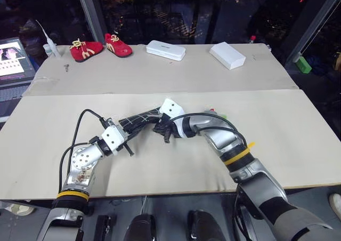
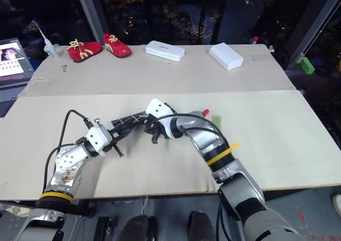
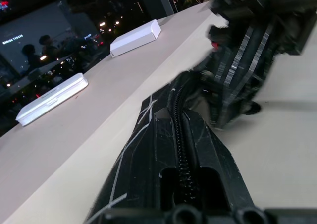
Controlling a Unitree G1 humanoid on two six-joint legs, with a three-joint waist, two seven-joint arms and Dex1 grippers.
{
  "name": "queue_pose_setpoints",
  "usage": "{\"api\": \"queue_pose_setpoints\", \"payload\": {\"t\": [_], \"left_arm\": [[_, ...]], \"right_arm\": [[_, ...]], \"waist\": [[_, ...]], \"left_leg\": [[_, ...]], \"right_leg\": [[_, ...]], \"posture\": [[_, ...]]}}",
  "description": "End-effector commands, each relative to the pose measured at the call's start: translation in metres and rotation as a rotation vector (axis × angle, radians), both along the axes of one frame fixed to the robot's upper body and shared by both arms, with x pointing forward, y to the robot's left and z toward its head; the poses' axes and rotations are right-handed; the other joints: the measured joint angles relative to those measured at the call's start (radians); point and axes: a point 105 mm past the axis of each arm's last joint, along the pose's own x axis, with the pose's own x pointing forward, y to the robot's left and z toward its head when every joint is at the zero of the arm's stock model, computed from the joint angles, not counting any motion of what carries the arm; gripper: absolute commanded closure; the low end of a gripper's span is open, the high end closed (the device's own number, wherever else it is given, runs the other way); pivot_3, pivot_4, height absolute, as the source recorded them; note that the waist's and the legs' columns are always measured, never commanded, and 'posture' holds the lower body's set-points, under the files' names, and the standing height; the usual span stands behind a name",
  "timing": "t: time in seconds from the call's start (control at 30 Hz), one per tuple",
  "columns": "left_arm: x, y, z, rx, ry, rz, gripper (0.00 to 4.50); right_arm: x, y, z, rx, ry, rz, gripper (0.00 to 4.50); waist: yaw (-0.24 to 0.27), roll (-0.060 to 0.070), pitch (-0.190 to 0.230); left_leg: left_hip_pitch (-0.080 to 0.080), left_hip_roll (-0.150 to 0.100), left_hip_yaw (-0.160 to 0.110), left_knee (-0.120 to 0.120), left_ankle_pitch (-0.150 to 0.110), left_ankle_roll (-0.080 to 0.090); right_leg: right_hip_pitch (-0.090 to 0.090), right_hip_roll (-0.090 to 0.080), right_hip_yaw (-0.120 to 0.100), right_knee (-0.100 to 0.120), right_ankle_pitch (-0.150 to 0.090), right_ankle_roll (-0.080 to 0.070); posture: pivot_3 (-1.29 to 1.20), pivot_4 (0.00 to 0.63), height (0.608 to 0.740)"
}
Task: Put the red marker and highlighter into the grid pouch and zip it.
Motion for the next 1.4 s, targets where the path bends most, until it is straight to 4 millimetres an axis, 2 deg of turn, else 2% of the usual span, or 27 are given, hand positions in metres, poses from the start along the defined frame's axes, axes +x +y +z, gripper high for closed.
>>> {"api": "queue_pose_setpoints", "payload": {"t": [0.03,0.17,0.4,0.63,0.7,0.73,0.8,0.9,1.03,1.13,1.23,1.33,1.4], "left_arm": [[0.001,-0.006,0.009,-0.002,-0.038,-0.028,4.50],[0.002,-0.007,0.010,-0.003,-0.040,-0.034,4.50],[0.003,-0.008,0.011,-0.007,-0.045,-0.040,4.50],[0.003,-0.008,0.011,-0.012,-0.042,-0.041,4.50],[0.003,-0.009,0.011,-0.014,-0.042,-0.043,4.50],[0.003,-0.009,0.011,-0.014,-0.042,-0.043,4.50],[0.003,-0.010,0.011,-0.016,-0.044,-0.044,4.50],[0.002,-0.011,0.012,-0.022,-0.047,-0.044,4.50],[-0.001,-0.013,0.012,-0.033,-0.051,-0.047,4.50],[-0.003,-0.013,0.014,-0.048,-0.055,-0.042,4.50],[-0.003,-0.013,0.015,-0.057,-0.056,-0.037,4.50],[-0.003,-0.012,0.015,-0.059,-0.055,-0.036,4.50],[-0.002,-0.010,0.016,-0.065,-0.057,-0.029,4.50]], "right_arm": [[-0.004,0.011,0.030,0.080,-0.038,0.063,4.49],[-0.018,0.020,0.021,0.044,-0.015,0.144,4.49],[-0.019,0.018,0.001,-0.010,0.006,0.140,4.49],[-0.015,0.017,0.008,0.028,0.003,0.112,4.49],[-0.012,0.017,0.012,0.051,-0.007,0.098,3.86],[-0.013,0.016,0.014,0.060,-0.007,0.111,3.69],[-0.018,0.011,0.017,0.073,0.000,0.138,3.03],[-0.024,-0.004,0.020,0.070,0.000,0.147,2.01],[-0.040,-0.042,0.021,0.068,0.048,0.131,0.63],[-0.075,-0.078,0.016,0.039,0.097,0.179,0.63],[-0.100,-0.101,0.009,-0.002,0.119,0.173,0.63],[-0.104,-0.121,0.004,-0.042,0.129,0.080,0.63],[-0.081,-0.141,0.012,-0.035,0.066,-0.108,0.63]], "waist": [[0.000,0.000,0.000],[0.000,0.000,0.000],[-0.001,0.000,0.000],[-0.001,0.000,0.000],[-0.001,0.000,0.000],[-0.001,0.000,0.000],[0.000,0.000,0.000],[0.003,0.000,0.000],[0.007,0.000,0.000],[0.017,0.000,0.000],[0.018,0.000,0.000],[0.010,-0.001,0.000],[0.005,-0.001,0.001]], "left_leg": [[0.000,0.000,0.000,0.000,0.000,0.000],[-0.001,0.000,0.000,0.000,0.000,0.000],[-0.001,0.000,0.000,0.000,0.000,0.000],[-0.001,0.000,0.000,0.000,0.000,0.000],[-0.001,0.000,0.000,0.000,0.000,0.000],[-0.001,0.000,0.000,0.000,0.000,0.000],[-0.001,0.000,0.000,0.000,0.000,0.000],[-0.001,0.000,0.000,0.000,0.000,0.000],[-0.002,0.000,-0.001,0.001,0.000,0.000],[-0.003,0.000,-0.003,0.002,0.000,0.001],[-0.003,-0.001,-0.004,0.001,-0.001,0.001],[0.000,-0.001,-0.004,0.002,-0.001,0.001],[0.005,0.000,-0.004,0.002,0.000,0.000]], "right_leg": [[0.000,0.000,0.000,0.000,0.000,0.000],[0.000,0.000,-0.001,0.001,0.000,0.000],[0.000,0.000,-0.001,0.001,0.000,0.000],[0.000,0.000,-0.001,0.001,0.000,0.000],[0.000,0.000,-0.001,0.001,0.000,0.000],[0.000,0.000,-0.001,0.001,0.000,0.000],[0.000,0.000,-0.001,0.001,0.000,0.000],[0.000,0.000,-0.001,0.001,0.000,0.000],[0.001,-0.001,-0.003,0.000,0.000,0.000],[0.001,-0.001,-0.003,-0.001,0.000,0.000],[0.001,-0.001,-0.003,-0.003,0.000,0.000],[0.001,0.000,-0.002,-0.004,0.000,0.000],[0.006,0.000,-0.001,-0.003,0.000,-0.001]], "posture": [[0.00,0.150,0.740],[0.00,0.150,0.740],[0.00,0.150,0.740],[0.00,0.150,0.740],[0.00,0.150,0.740],[0.00,0.150,0.740],[0.00,0.150,0.740],[0.00,0.150,0.740],[0.00,0.150,0.740],[0.00,0.150,0.740],[0.00,0.150,0.740],[0.00,0.150,0.740],[0.00,0.150,0.740]]}}
